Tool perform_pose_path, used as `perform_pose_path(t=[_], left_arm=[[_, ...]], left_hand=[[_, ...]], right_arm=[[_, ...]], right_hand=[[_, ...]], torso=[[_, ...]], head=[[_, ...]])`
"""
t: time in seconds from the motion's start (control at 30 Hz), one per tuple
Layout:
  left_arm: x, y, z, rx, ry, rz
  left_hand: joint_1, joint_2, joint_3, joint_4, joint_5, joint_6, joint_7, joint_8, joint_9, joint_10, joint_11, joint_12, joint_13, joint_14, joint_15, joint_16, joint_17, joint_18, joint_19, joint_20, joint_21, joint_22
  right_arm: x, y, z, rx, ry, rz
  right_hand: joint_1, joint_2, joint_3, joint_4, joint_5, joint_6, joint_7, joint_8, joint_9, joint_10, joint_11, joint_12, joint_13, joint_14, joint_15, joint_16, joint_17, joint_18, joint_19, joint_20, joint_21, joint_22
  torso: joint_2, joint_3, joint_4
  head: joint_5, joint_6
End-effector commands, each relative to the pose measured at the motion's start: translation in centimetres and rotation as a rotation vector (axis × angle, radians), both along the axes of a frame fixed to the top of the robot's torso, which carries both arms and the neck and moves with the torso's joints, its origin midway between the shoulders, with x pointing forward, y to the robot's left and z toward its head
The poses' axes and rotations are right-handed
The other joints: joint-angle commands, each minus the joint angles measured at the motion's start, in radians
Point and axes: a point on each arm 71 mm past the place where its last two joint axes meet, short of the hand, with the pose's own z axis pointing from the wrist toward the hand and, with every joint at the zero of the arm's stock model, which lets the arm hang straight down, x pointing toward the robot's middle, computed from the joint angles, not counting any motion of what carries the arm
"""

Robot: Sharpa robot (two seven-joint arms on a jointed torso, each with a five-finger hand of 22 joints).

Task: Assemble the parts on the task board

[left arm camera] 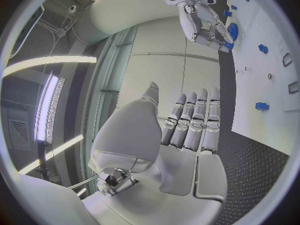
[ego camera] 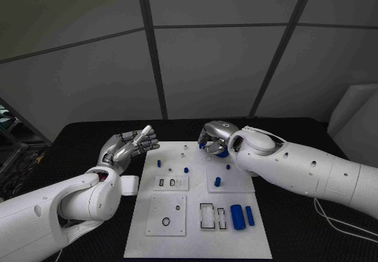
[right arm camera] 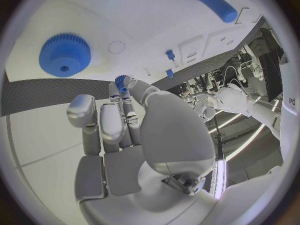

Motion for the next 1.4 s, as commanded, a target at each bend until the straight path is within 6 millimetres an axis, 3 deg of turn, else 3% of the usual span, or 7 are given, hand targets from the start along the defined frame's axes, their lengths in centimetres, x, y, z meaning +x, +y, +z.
perform_pose_path(t=[0.03,0.17,0.23,0.57,1.27,1.4], left_arm=[[0.0,-0.1,0.2,0.000,-0.013,-0.012],[0.0,-0.2,0.2,-0.001,-0.013,-0.014],[0.0,-0.3,0.2,-0.002,-0.013,-0.015],[0.0,-0.4,0.3,-0.004,-0.013,-0.020],[0.0,-0.5,0.4,-0.004,-0.014,-0.020],[0.0,-0.5,0.4,-0.004,-0.013,-0.021]], left_hand=[[0.003,0.005,-0.001,-0.008,-0.003,0.001,0.017,-0.006,-0.001,-0.006,0.000,-0.005,-0.001,-0.001,0.003,-0.004,-0.001,-0.019,0.006,0.001,0.003,-0.001],[0.003,0.005,-0.001,-0.008,-0.003,0.000,0.017,-0.007,-0.001,-0.008,0.001,-0.007,-0.001,-0.001,0.004,-0.005,-0.001,-0.019,0.006,0.001,0.003,-0.002],[0.003,0.005,-0.001,-0.008,-0.003,0.000,0.017,-0.007,-0.001,-0.008,0.001,-0.007,-0.001,-0.001,0.004,-0.005,-0.001,-0.019,0.006,0.001,0.003,-0.002],[0.003,0.005,-0.002,-0.009,-0.003,0.000,0.017,-0.008,-0.001,-0.010,0.001,-0.008,-0.001,-0.001,0.004,-0.006,-0.001,-0.019,0.006,0.001,0.003,-0.002],[0.002,0.006,-0.002,-0.010,-0.003,-0.001,0.017,-0.010,-0.001,-0.012,0.002,-0.010,-0.001,-0.002,0.004,-0.007,-0.002,-0.019,0.005,0.001,0.003,-0.002],[0.002,0.006,-0.003,-0.010,-0.003,-0.002,0.018,-0.011,-0.001,-0.014,0.002,-0.012,-0.001,-0.003,0.005,-0.009,-0.002,-0.019,0.005,0.001,0.002,-0.003]], right_arm=[[0.6,0.5,0.4,0.044,-0.035,-0.023],[1.1,1.7,0.2,0.052,-0.030,-0.016],[1.3,2.2,0.1,0.054,-0.025,-0.017],[1.9,4.0,-0.4,0.059,0.004,-0.008],[2.2,5.3,-1.2,0.022,0.057,0.006],[2.3,5.3,-1.4,0.013,0.064,0.000]], right_hand=[[0.003,-0.010,0.006,0.000,0.002,0.003,0.002,0.000,0.000,0.016,-0.006,-0.004,0.001,0.027,-0.001,0.005,0.001,-0.016,-0.003,0.002,0.005,0.000],[-0.001,-0.013,0.009,0.001,0.000,0.001,0.003,-0.003,-0.001,0.014,-0.005,-0.007,0.000,0.026,0.000,0.007,0.002,-0.016,-0.004,0.003,0.006,0.001],[-0.004,-0.014,0.010,0.003,-0.002,0.001,0.004,-0.003,-0.001,0.014,-0.005,-0.008,0.000,0.026,0.000,0.008,0.002,-0.016,-0.005,0.003,0.007,0.002],[-0.012,-0.018,0.012,0.006,-0.006,-0.001,0.004,-0.005,-0.002,0.013,-0.004,-0.010,0.000,0.025,0.001,0.010,0.002,-0.015,-0.007,0.005,0.008,0.002],[-0.021,-0.024,0.014,0.010,-0.010,-0.007,0.005,-0.010,-0.003,0.007,-0.001,-0.016,-0.001,0.024,0.004,0.013,0.001,-0.014,-0.014,0.006,0.006,-0.004],[-0.039,-0.040,0.016,0.018,-0.011,-0.040,0.017,-0.023,-0.008,-0.036,0.010,-0.027,-0.006,0.017,0.015,0.007,-0.016,-0.009,-0.037,0.011,-0.008,-0.032]], torso=[[0.003,0.0002,0.0030],[0.003,-0.0007,0.0058],[0.004,0.0008,0.0040],[0.006,0.0010,0.0061],[0.007,0.0019,0.0030],[0.008,0.0021,0.0023]], head=[[0.000,0.002],[0.000,0.000],[0.003,0.001],[0.011,-0.002],[0.019,-0.010],[0.019,-0.010]])
